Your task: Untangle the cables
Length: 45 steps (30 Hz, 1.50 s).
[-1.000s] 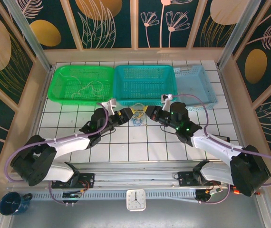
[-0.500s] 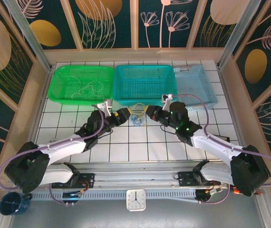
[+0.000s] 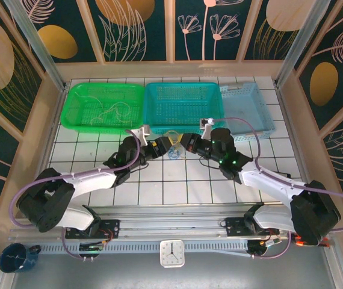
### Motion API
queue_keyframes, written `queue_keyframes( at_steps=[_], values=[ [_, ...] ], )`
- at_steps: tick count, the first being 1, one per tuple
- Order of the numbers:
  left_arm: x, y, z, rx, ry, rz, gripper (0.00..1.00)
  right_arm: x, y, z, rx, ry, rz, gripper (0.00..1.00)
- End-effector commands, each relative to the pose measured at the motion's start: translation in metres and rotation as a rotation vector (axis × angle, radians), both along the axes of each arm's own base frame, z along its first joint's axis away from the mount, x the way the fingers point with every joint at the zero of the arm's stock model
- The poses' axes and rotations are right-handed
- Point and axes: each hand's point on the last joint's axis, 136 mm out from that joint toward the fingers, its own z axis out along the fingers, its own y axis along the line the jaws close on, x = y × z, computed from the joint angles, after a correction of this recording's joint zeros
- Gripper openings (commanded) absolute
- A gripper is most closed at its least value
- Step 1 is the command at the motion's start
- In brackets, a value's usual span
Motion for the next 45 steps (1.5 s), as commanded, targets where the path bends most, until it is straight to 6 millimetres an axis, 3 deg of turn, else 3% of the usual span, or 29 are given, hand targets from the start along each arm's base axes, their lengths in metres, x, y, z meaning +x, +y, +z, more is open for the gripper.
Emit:
queue_keyframes(
  at_steps=[1,10,16,23,33,39,45],
  values=[
    [0.009,-0.004,0.008,-0.003,-0.032,0.021,0.70,0.000,0.010,0.020,0.014,-0.060,0.025,0.00],
    [0.017,0.017,-0.013,0.022,0.015,0.155,0.53,-0.004,0.008,0.025,0.001,-0.071,0.023,0.00],
    [0.019,0.021,-0.004,0.002,-0.015,0.176,0.48,-0.006,0.007,0.023,0.002,-0.066,0.023,0.00],
    [0.019,0.018,0.006,-0.030,-0.042,0.165,0.34,-0.008,0.005,0.021,0.005,-0.063,0.022,0.00],
    [0.016,0.014,0.025,-0.081,-0.086,0.137,0.01,-0.008,0.002,0.015,0.014,-0.056,0.006,0.00],
    [0.015,0.020,0.036,-0.058,-0.129,0.147,0.00,-0.006,-0.004,0.000,0.001,-0.035,-0.035,0.00],
    [0.014,0.025,0.051,0.065,-0.227,0.126,0.00,-0.006,-0.020,-0.022,-0.075,-0.013,-0.083,0.35]
  ],
)
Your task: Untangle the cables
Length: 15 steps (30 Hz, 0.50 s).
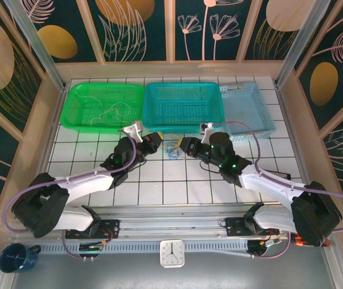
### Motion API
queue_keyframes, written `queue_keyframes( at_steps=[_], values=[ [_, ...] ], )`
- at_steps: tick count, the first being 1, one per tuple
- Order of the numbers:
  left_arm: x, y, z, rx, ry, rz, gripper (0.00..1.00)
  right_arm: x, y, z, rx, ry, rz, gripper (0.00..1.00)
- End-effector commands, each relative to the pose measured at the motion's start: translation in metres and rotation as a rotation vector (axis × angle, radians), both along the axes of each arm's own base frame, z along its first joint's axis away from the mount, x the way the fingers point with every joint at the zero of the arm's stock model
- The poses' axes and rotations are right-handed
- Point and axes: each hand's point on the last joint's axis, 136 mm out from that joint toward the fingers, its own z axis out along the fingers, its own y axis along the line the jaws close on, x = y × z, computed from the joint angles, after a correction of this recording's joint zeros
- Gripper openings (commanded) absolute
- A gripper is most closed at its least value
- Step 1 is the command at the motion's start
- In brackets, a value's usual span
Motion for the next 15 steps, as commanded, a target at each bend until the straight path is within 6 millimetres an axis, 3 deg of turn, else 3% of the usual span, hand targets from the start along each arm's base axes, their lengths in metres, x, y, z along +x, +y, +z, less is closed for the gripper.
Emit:
queue_keyframes(
  at_steps=[1,7,15],
  values=[
    [0.000,0.001,0.017,0.100,-0.092,-0.012,0.00,0.000,-0.013,0.002,-0.027,-0.028,-0.055,0.37],
    [-0.003,0.002,0.032,0.229,-0.185,-0.050,0.00,0.002,-0.040,0.009,-0.130,-0.080,-0.115,0.45],
    [-0.015,-0.007,0.045,0.342,-0.339,-0.162,0.00,0.015,-0.057,0.048,-0.211,-0.209,-0.029,0.62]
  ],
)
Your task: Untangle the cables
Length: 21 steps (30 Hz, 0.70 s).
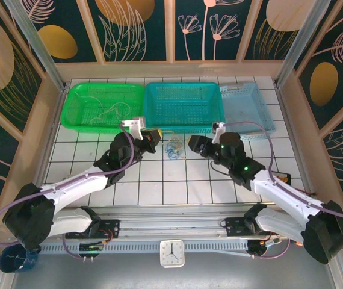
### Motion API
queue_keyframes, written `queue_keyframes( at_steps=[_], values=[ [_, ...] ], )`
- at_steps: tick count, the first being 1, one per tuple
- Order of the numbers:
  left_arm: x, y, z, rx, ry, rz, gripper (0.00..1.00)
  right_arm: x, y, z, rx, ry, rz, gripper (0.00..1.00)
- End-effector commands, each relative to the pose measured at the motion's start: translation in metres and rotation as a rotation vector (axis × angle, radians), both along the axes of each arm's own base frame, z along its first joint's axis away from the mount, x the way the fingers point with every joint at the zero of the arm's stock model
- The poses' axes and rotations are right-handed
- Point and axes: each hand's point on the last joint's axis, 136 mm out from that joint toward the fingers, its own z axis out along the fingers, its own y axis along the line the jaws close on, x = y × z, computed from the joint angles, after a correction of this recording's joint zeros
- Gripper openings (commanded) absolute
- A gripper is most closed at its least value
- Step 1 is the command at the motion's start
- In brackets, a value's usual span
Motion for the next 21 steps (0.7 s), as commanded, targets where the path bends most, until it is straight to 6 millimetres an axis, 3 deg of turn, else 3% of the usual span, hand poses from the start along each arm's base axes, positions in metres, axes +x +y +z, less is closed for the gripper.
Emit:
queue_keyframes(
  at_steps=[1,3,7,12,21],
  values=[
    [-0.010,-0.008,0.015,0.082,-0.118,-0.089,0.00,-0.002,0.004,0.028,-0.042,-0.086,0.113,0.63],
    [-0.015,-0.010,0.018,0.103,-0.159,-0.126,0.00,0.006,-0.001,0.037,-0.043,-0.096,0.131,0.65],
    [-0.022,-0.012,0.023,0.110,-0.198,-0.160,0.00,0.015,0.006,0.045,-0.061,-0.094,0.184,0.65],
    [-0.028,-0.018,0.031,0.050,-0.204,-0.206,0.00,0.018,0.023,0.036,0.044,-0.044,0.226,0.65],
    [-0.032,-0.026,0.021,0.069,-0.194,-0.262,0.00,0.008,0.050,0.025,0.121,0.008,0.341,0.65]
  ],
)
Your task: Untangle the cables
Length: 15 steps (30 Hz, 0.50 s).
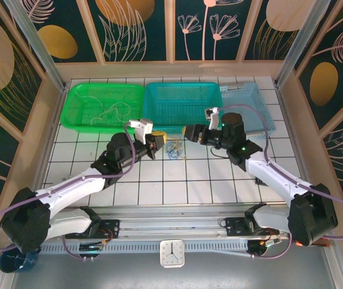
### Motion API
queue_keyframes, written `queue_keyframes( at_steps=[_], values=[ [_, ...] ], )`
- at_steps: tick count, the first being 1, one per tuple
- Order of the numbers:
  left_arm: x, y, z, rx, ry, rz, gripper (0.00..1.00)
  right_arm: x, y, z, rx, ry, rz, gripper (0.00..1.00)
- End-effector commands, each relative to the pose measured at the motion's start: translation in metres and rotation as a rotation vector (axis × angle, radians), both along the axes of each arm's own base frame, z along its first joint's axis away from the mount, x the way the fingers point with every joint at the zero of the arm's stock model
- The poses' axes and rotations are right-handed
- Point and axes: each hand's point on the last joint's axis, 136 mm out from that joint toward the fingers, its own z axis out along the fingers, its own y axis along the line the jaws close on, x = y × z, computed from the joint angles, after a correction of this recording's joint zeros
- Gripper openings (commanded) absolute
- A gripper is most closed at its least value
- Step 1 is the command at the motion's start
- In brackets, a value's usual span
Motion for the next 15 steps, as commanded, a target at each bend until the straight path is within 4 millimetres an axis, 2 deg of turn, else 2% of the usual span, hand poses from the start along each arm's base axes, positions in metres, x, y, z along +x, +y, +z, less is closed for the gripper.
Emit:
queue_keyframes(
  at_steps=[1,9,15],
  values=[
    [-0.006,-0.008,0.005,-0.004,-0.042,-0.054,0.00,-0.006,0.015,0.012,0.057,-0.018,0.080,0.65],
    [-0.005,-0.012,0.001,0.005,-0.038,-0.069,0.00,-0.016,0.038,0.008,0.066,0.012,0.205,0.61],
    [-0.005,-0.013,0.000,0.009,-0.038,-0.074,0.00,-0.037,0.056,-0.001,0.052,0.029,0.301,0.57]
  ],
)
